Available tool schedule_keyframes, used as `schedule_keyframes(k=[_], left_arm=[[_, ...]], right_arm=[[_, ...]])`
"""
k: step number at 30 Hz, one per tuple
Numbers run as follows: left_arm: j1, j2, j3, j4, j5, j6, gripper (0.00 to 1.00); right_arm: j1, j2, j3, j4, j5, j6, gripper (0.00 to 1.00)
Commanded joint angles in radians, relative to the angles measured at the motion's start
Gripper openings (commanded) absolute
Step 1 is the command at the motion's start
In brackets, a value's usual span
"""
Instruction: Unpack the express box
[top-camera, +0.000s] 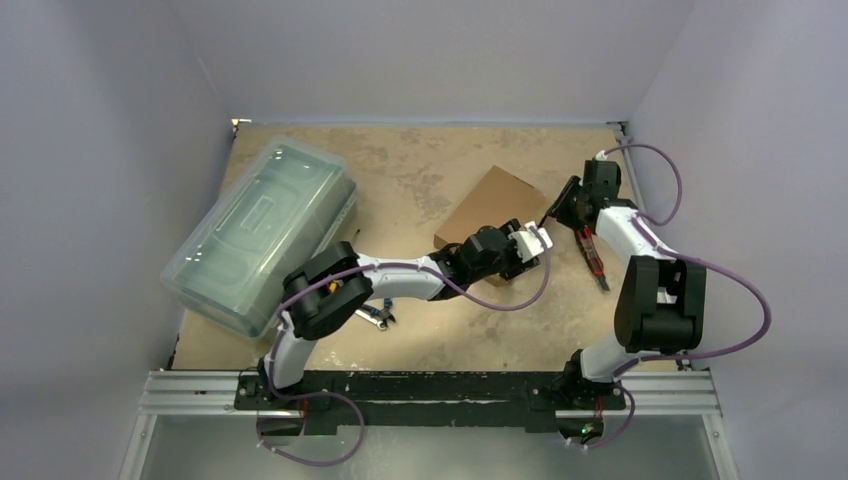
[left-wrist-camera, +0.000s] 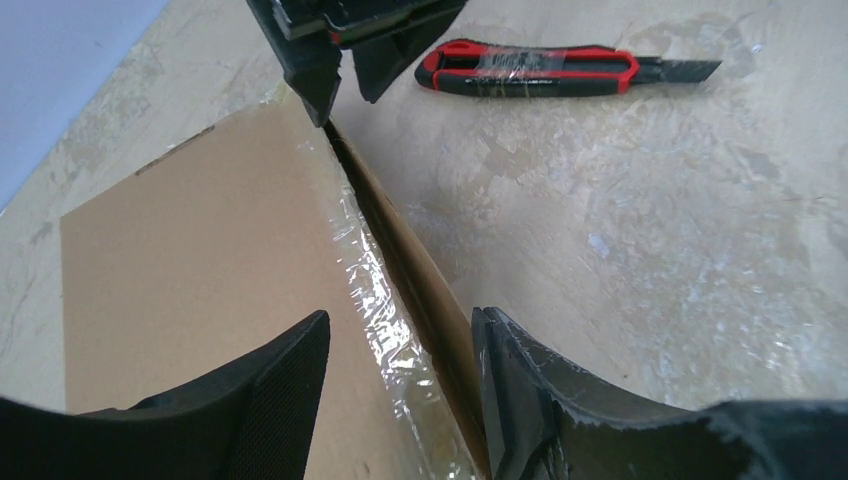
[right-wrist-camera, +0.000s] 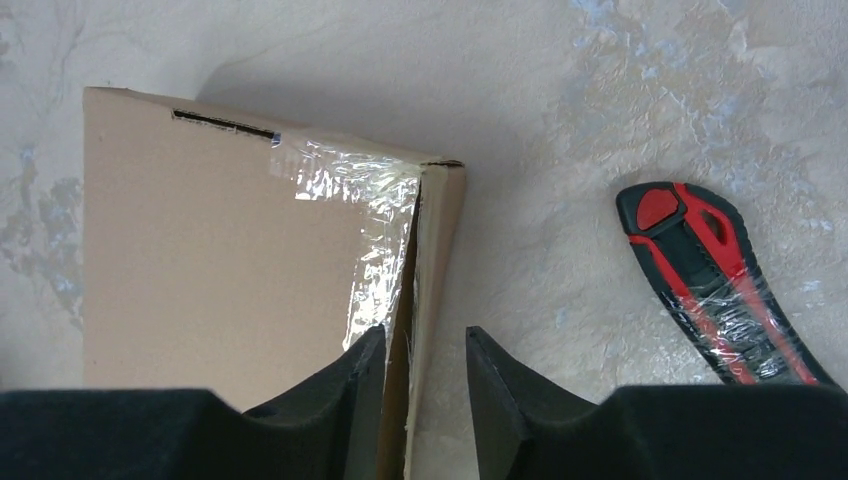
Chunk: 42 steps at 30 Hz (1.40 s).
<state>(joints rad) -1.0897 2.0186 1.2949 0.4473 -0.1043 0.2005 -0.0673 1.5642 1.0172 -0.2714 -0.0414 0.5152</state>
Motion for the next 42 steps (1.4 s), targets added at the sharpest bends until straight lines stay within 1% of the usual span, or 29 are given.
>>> schedule_keyframes(k=[1,5,15,19,20,24,26,30,33,37,42], left_arm=[[-0.004,0.071,0.105,-0.035,-0.023,0.075,0.53],[-0.004,0.121,0.142,-0.034,-0.055,0.089,0.51],[-0.003,0.184,0.185,-0.024,-0.111,0.112,0.45],[-0.003,0.188,0.182,-0.024,-0.132,0.108,0.43],[-0.003,0.184,0.18,-0.023,-0.135,0.107,0.44],[-0.001,0.157,0.173,0.001,-0.137,0.114,0.54],[0.0,0.149,0.181,0.009,-0.134,0.117,0.59],[0.012,0.161,0.223,0.004,-0.14,0.104,0.63],[0.013,0.218,0.286,-0.009,-0.186,0.13,0.62],[0.017,0.271,0.291,0.041,-0.223,0.166,0.56],[0.022,0.322,0.333,0.037,-0.222,0.163,0.58]], right_arm=[[0.001,0.004,0.009,0.034,-0.027,-0.023,0.35],[0.001,0.015,-0.003,0.05,-0.028,-0.02,0.31],[0.001,0.064,-0.001,0.079,-0.045,-0.025,0.31],[0.001,0.09,-0.001,0.089,-0.034,-0.023,0.28],[0.001,0.095,-0.002,0.095,-0.027,-0.021,0.27],[0.0,0.139,0.006,0.12,-0.031,-0.026,0.26],[0.0,0.162,0.014,0.135,-0.059,-0.031,0.2],[0.001,0.179,0.011,0.165,-0.099,-0.038,0.13],[0.0,0.153,-0.009,0.186,-0.118,-0.038,0.1],[0.0,0.127,-0.011,0.181,-0.134,-0.046,0.05],[0.0,0.113,-0.009,0.171,-0.157,-0.052,0.02]])
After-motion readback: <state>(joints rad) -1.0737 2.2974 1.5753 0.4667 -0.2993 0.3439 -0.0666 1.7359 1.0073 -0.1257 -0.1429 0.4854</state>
